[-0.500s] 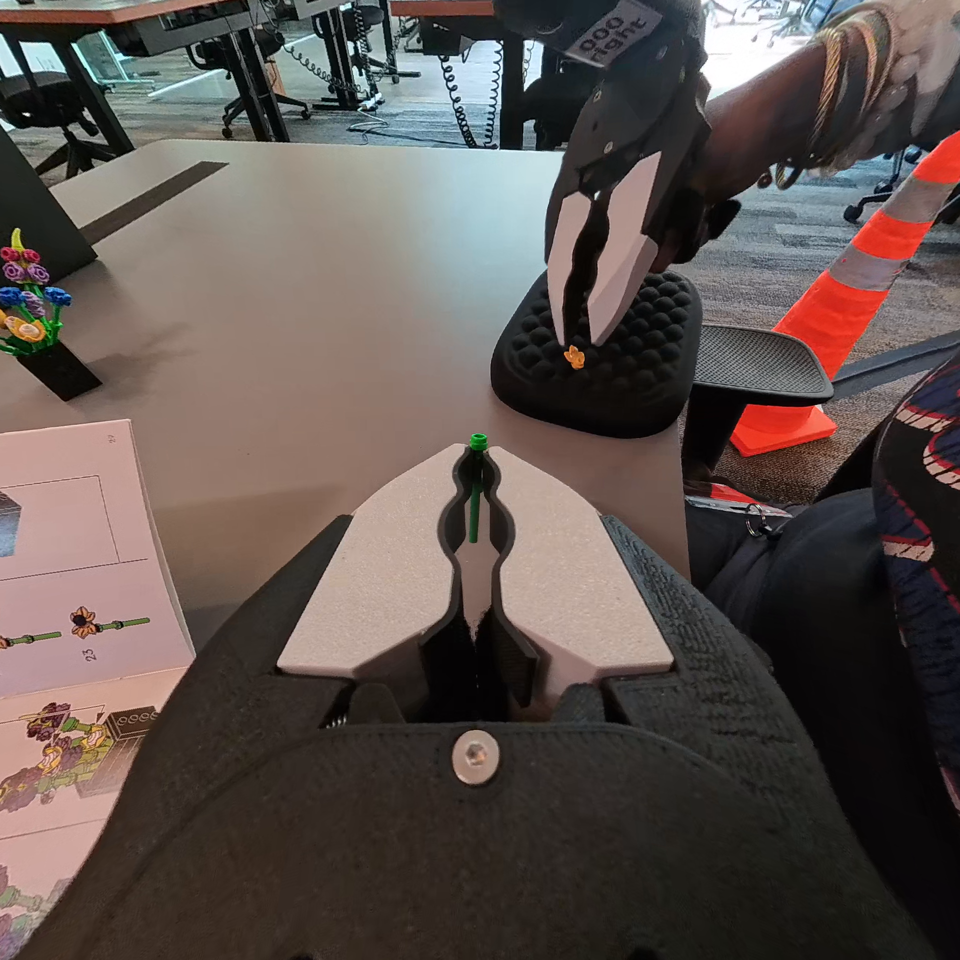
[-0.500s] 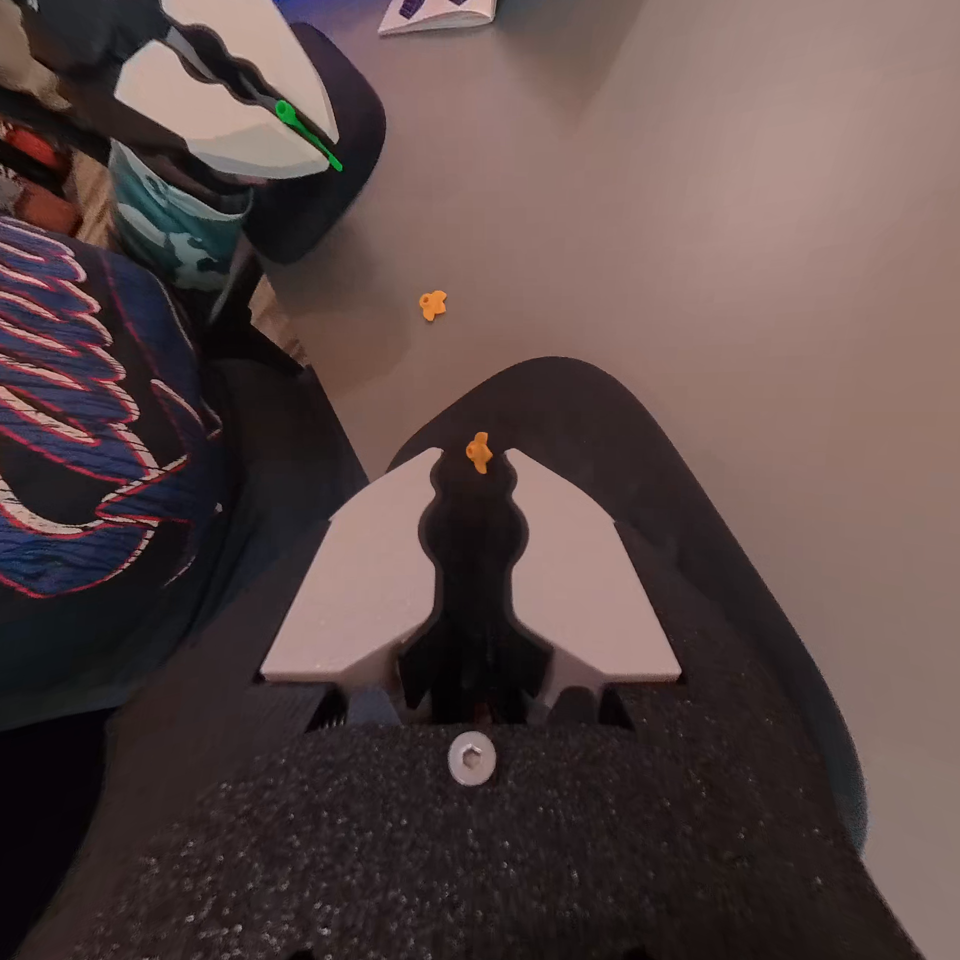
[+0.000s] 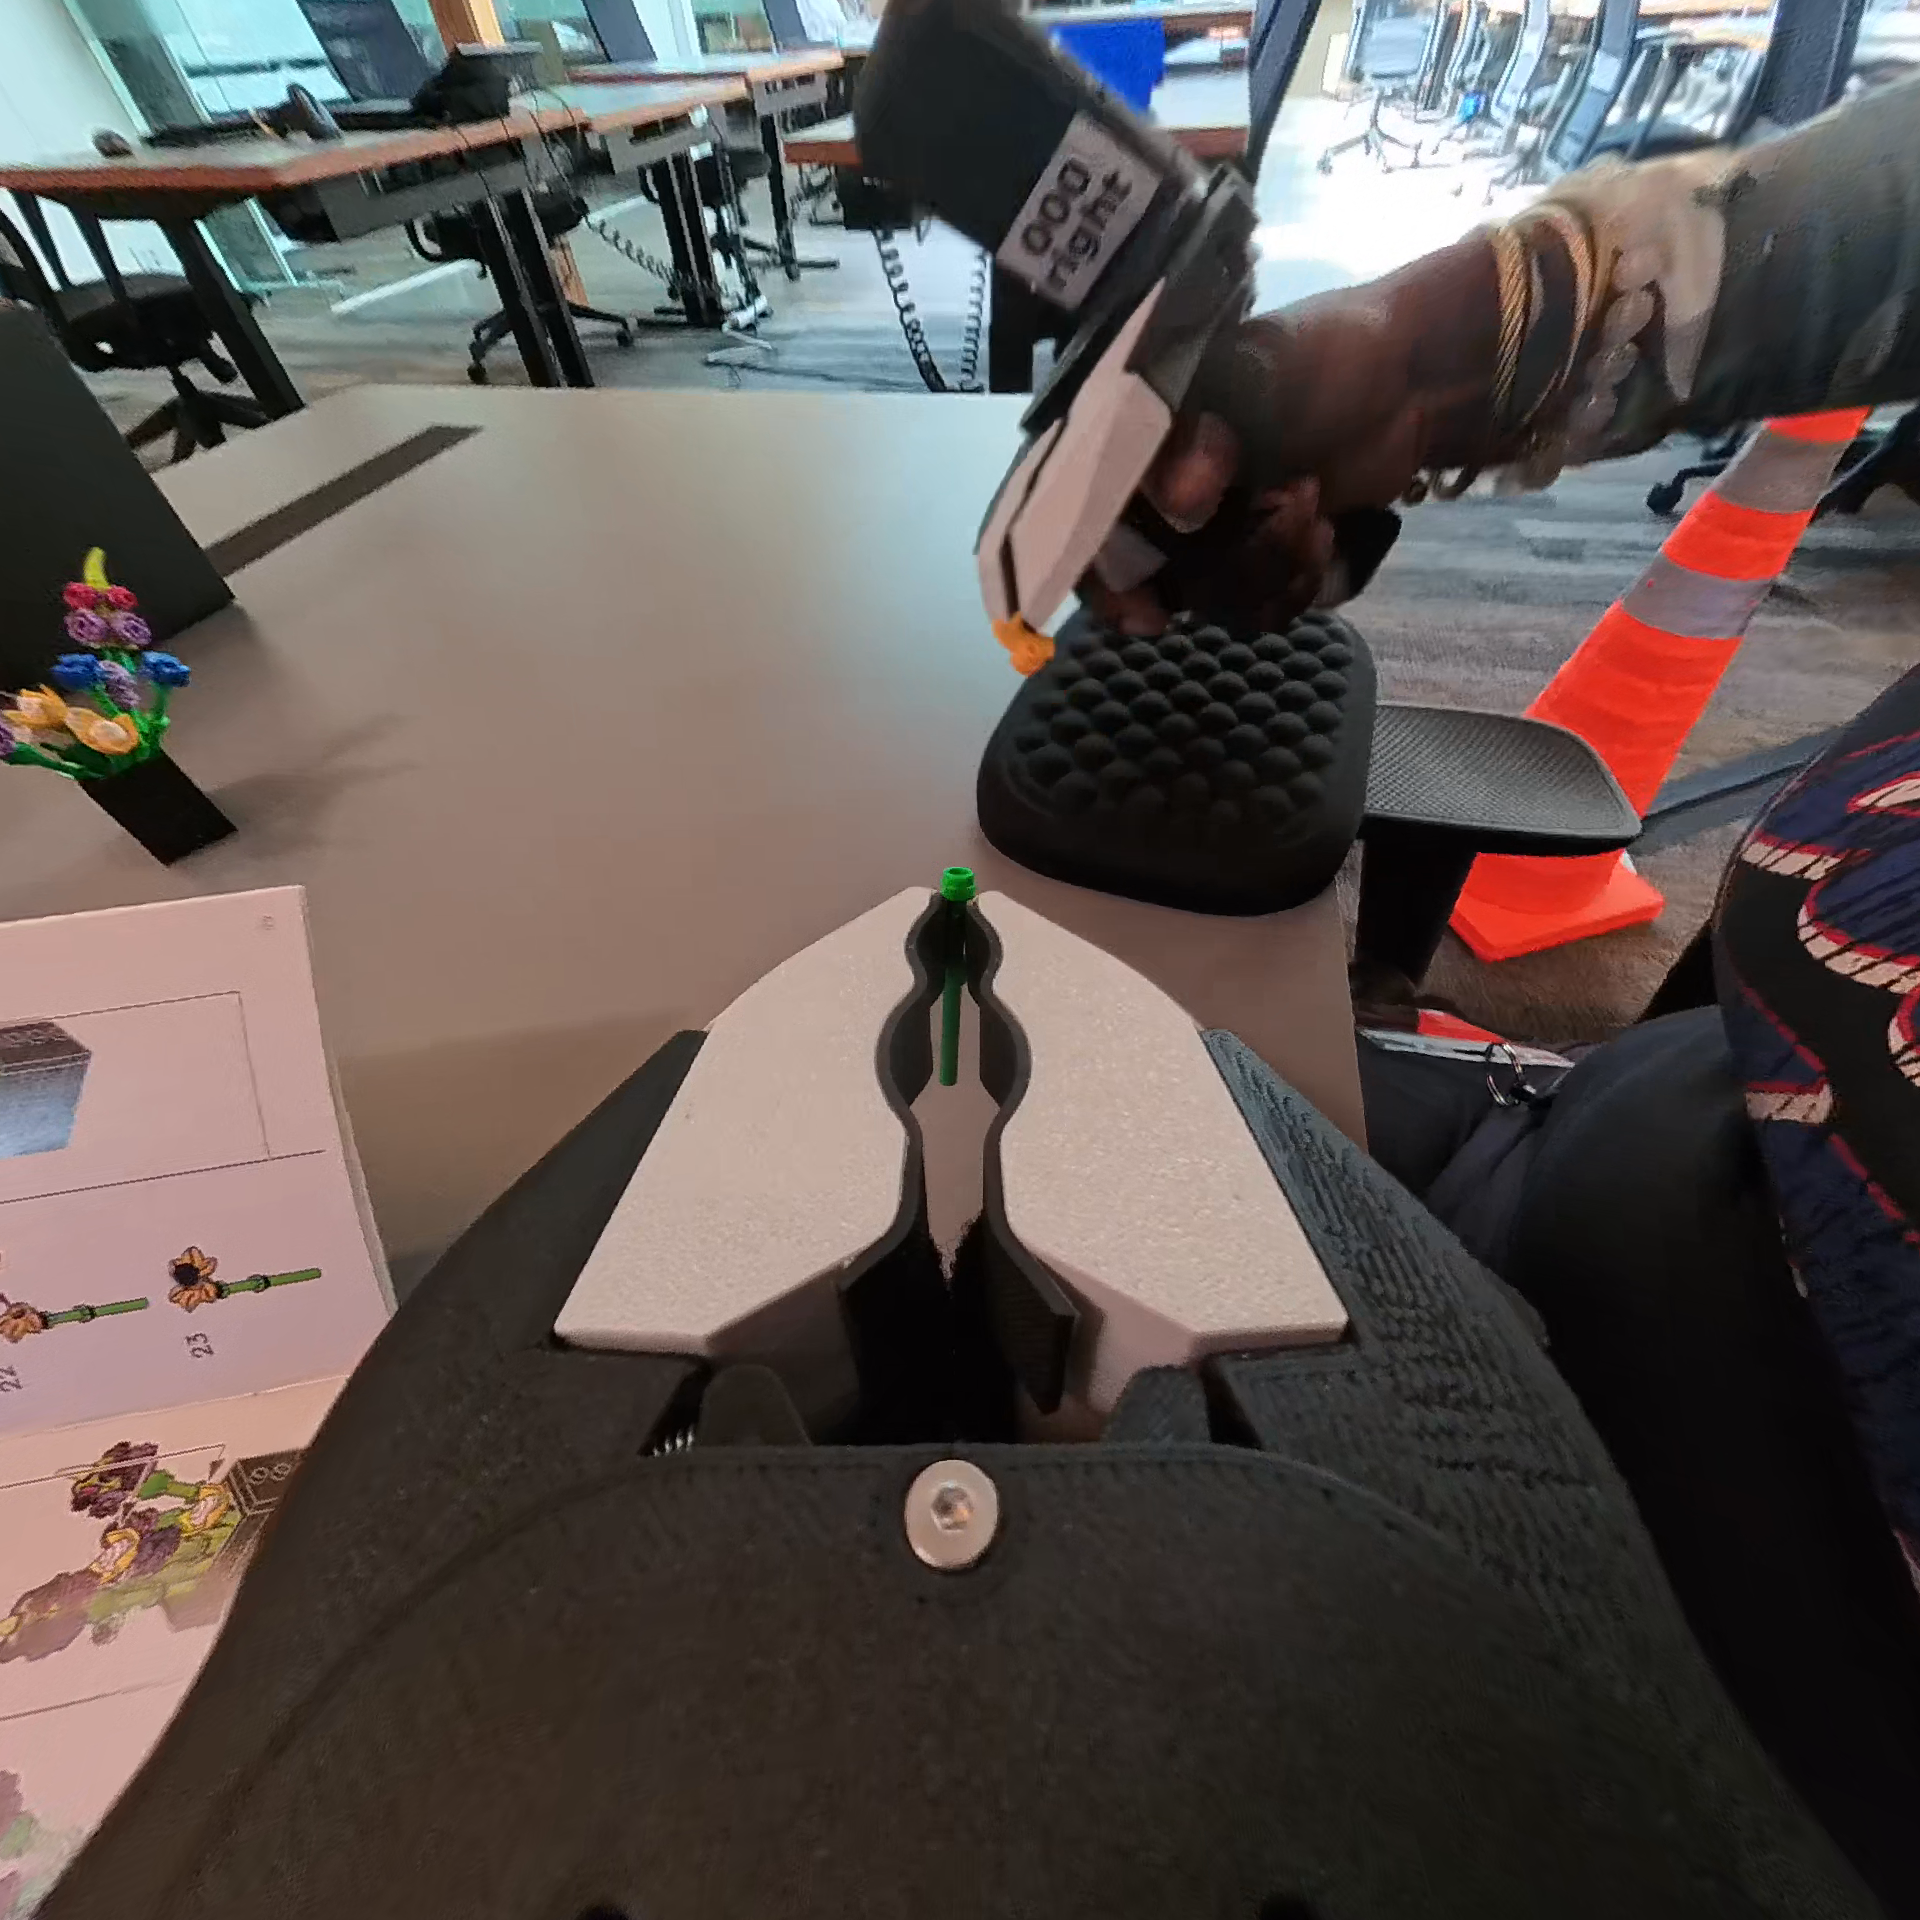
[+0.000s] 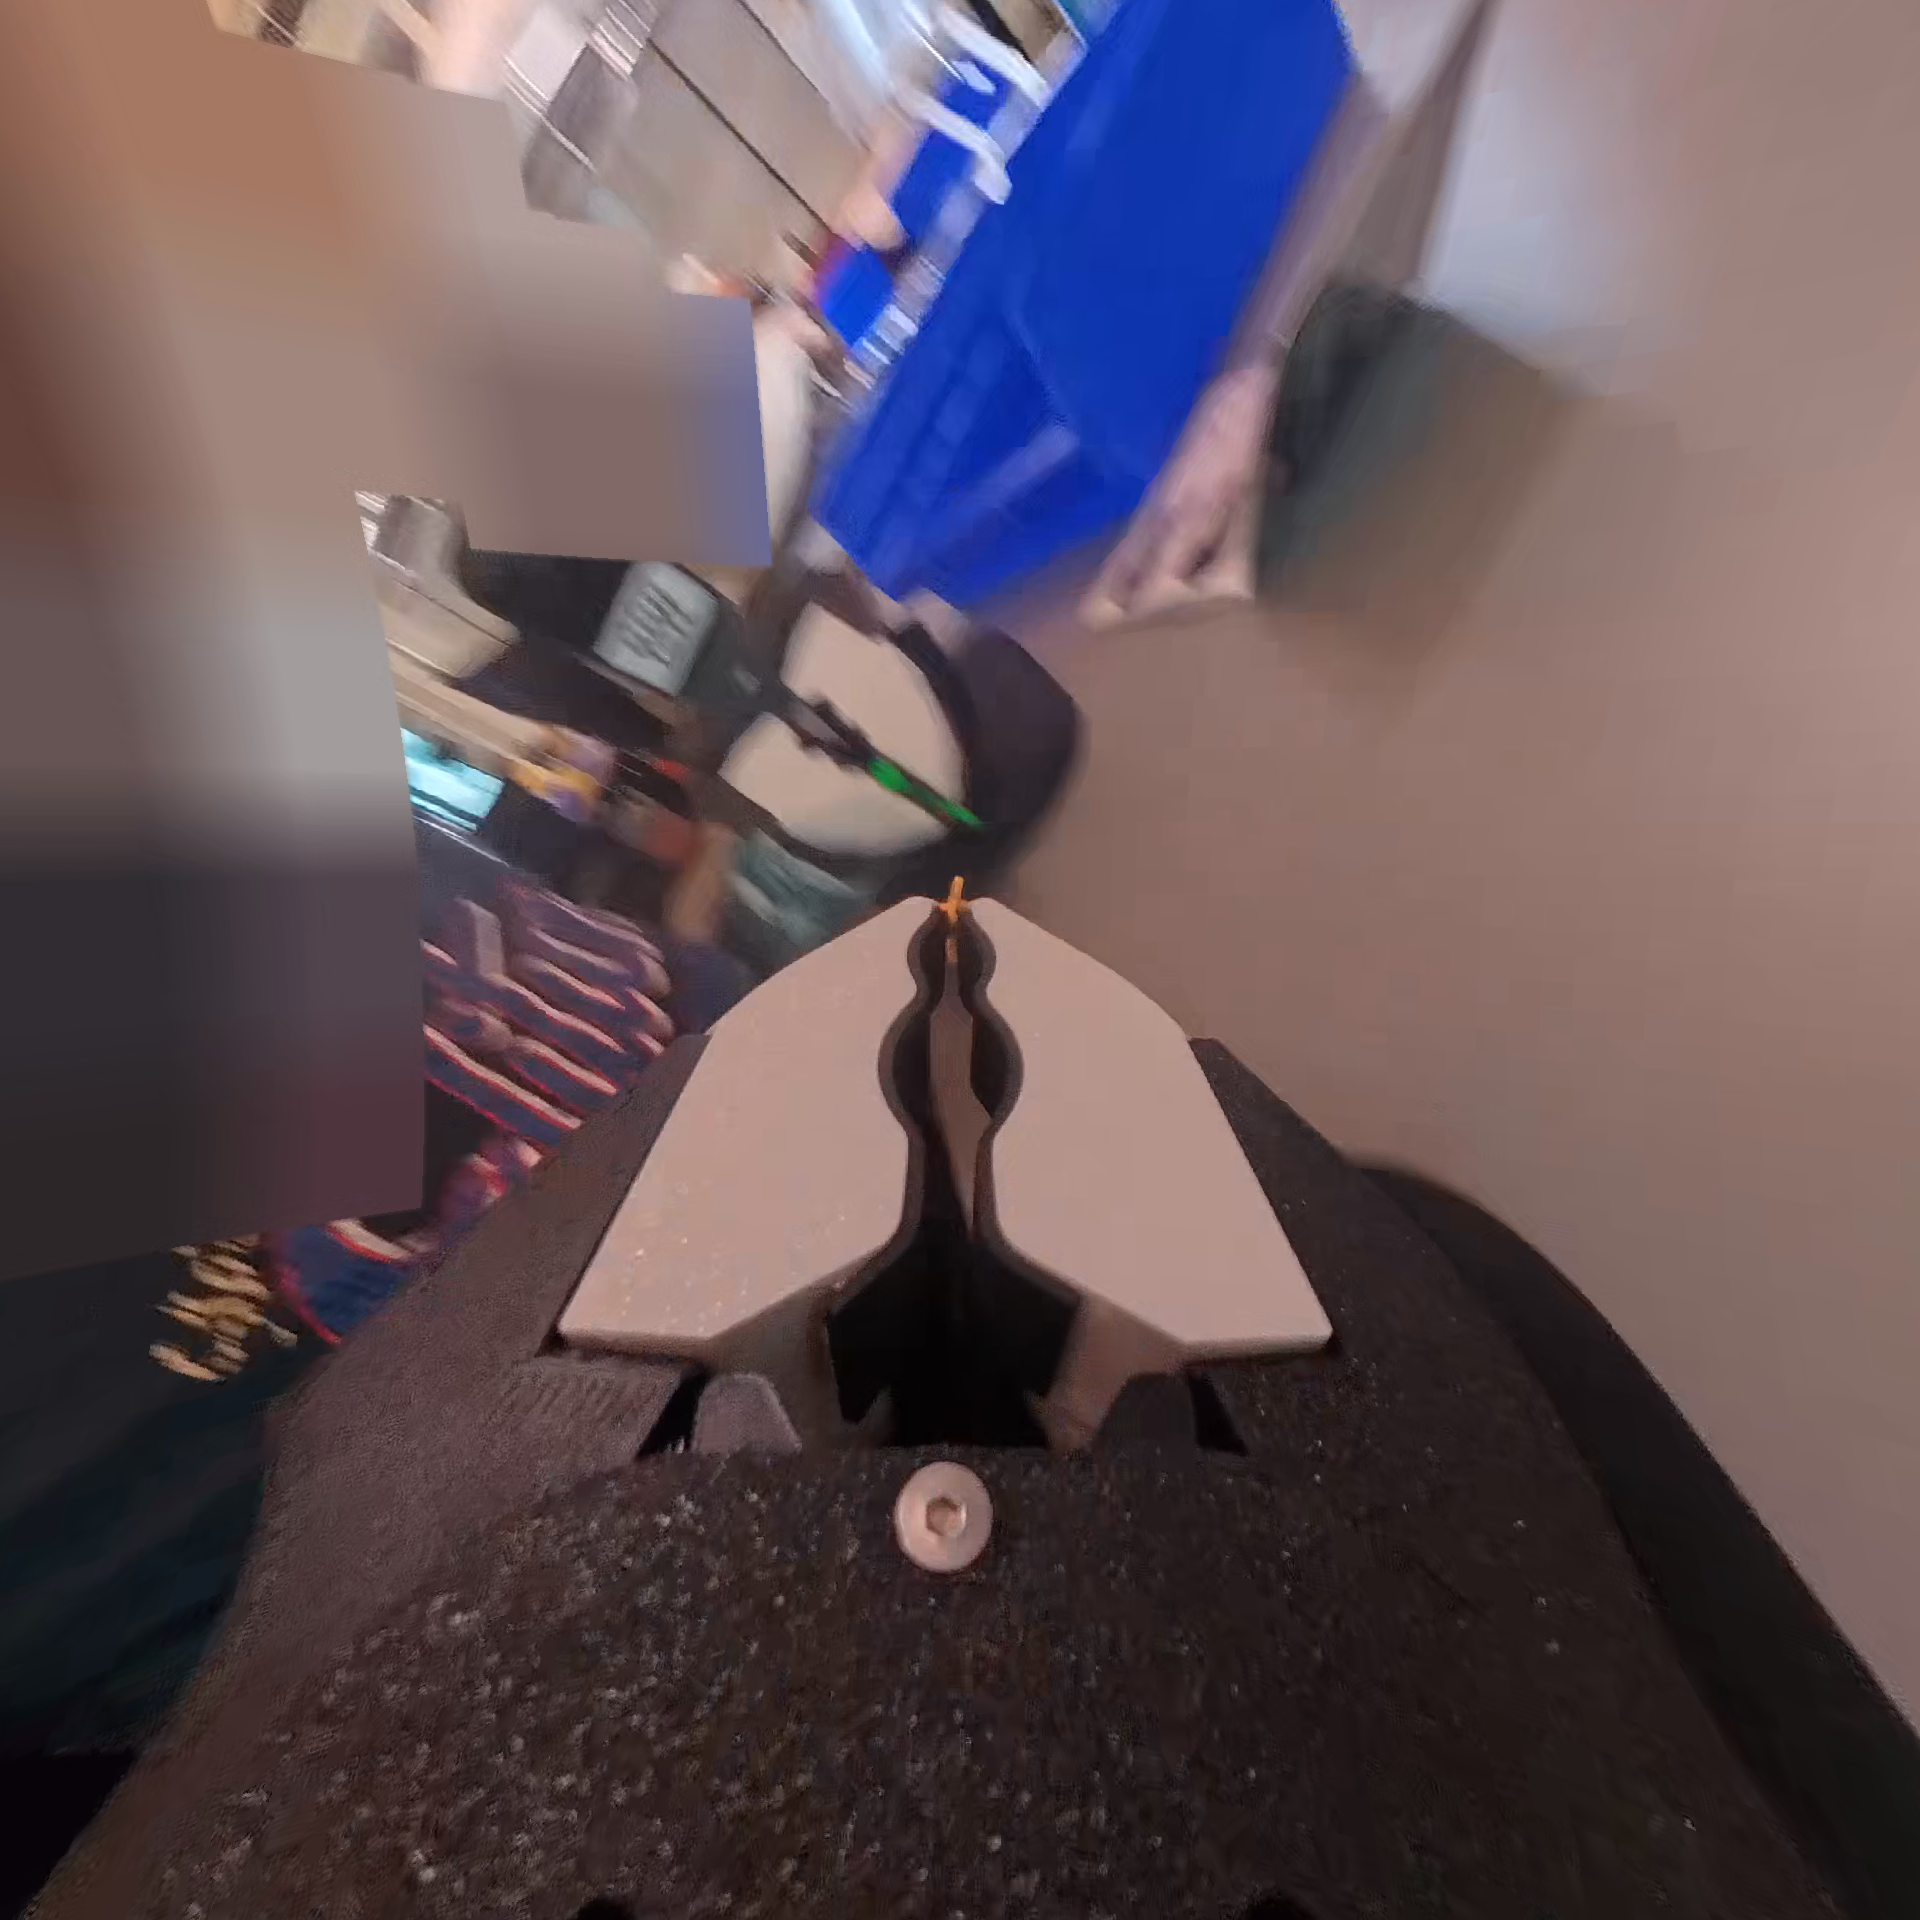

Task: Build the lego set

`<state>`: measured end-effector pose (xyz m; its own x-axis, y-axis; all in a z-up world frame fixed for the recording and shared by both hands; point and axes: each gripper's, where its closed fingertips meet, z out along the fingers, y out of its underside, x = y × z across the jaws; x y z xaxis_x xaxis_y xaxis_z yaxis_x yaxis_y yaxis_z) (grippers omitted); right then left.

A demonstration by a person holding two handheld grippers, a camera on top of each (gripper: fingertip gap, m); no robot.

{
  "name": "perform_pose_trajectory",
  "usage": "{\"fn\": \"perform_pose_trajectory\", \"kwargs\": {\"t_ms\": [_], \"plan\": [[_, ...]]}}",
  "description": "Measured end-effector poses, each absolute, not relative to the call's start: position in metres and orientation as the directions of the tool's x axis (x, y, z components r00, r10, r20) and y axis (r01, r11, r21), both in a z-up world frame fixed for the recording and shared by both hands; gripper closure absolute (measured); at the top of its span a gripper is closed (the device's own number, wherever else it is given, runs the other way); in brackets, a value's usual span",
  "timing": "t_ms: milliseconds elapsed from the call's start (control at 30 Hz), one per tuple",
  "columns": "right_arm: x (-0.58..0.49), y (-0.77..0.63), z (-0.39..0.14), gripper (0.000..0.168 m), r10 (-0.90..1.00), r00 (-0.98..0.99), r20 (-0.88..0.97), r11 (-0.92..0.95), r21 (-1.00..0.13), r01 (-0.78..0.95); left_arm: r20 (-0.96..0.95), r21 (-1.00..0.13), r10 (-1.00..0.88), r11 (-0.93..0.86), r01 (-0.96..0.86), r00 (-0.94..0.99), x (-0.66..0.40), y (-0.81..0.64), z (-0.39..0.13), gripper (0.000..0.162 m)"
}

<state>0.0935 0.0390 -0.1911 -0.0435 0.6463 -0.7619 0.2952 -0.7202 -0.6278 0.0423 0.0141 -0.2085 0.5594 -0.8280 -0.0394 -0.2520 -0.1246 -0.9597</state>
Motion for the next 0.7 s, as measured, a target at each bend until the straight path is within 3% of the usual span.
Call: {"fn": "perform_pose_trajectory", "kwargs": {"t_ms": [133,300,700], "plan": [[0.052,0.020,-0.170,0.166,0.444,-0.258,-0.858,-0.818,-0.506,0.274,-0.075,-0.963,-0.820,-0.088,-0.254,0.567,0.042,0.014,-0.206,0.159],[0.034,0.010,-0.178,0.166,0.249,-0.301,-0.921,-0.872,-0.348,0.344,-0.157,-0.954,-0.806,-0.025,-0.299,0.571,0.044,0.011,-0.207,0.159],[0.028,0.007,-0.188,0.166,0.205,-0.292,-0.934,-0.880,-0.307,0.363,-0.155,-0.957,-0.800,-0.024,-0.290,0.580,0.042,0.012,-0.206,0.159]]}}
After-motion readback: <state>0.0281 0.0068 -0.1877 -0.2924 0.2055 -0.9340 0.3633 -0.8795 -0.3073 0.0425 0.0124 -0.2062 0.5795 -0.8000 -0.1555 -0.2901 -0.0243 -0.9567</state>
